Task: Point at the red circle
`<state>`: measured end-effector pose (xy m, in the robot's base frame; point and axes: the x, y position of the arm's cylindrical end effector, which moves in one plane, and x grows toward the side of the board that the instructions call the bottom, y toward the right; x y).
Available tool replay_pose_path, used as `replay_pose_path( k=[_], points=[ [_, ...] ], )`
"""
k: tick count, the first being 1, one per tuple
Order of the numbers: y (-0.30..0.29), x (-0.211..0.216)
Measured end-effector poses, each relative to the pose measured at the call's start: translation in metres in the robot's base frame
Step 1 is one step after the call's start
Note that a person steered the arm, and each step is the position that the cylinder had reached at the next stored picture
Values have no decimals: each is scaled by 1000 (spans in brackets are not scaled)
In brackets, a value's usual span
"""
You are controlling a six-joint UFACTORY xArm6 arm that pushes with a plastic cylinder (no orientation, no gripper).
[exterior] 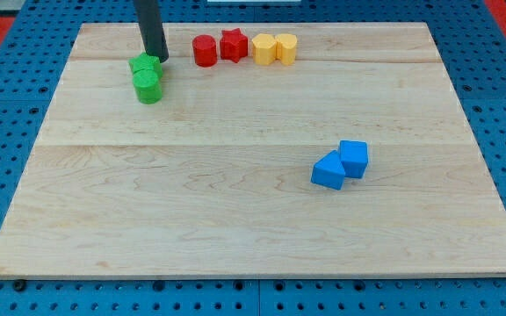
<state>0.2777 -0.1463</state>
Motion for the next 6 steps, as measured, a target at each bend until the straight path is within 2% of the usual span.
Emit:
replay_pose_path(
  k=[2, 4, 6],
  points=[
    [-5, -6],
    [21, -53],
    [80, -13]
  ],
)
